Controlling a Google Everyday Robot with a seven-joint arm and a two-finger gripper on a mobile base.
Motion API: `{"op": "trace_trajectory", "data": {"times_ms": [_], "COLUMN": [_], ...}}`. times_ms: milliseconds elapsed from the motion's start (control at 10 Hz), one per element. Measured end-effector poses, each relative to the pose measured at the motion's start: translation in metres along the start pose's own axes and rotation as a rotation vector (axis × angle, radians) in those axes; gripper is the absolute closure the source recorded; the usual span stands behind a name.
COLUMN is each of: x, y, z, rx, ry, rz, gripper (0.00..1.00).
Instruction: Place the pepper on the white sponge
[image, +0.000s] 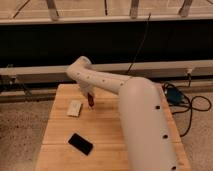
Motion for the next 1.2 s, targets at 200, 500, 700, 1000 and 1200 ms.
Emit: {"op": "trace_trajectory", "data": {"times_ms": [200, 500, 700, 1000, 1200], "x": [-0.004, -0.008, -0.01, -0.011, -0.012], "y": [-0.02, -0.041, -0.051, -0.062, -0.061], "z": [-0.002, -0.003, -0.003, -0.001, 0.001], "rx": [0.004, 0.003, 0.008, 0.016, 0.01], "ry": [0.002, -0.001, 0.0, 0.003, -0.001], "rz": [-0.039, -0.097, -0.126, -0.159, -0.167], "gripper": [1.0, 1.0, 1.0, 1.0, 1.0]}}
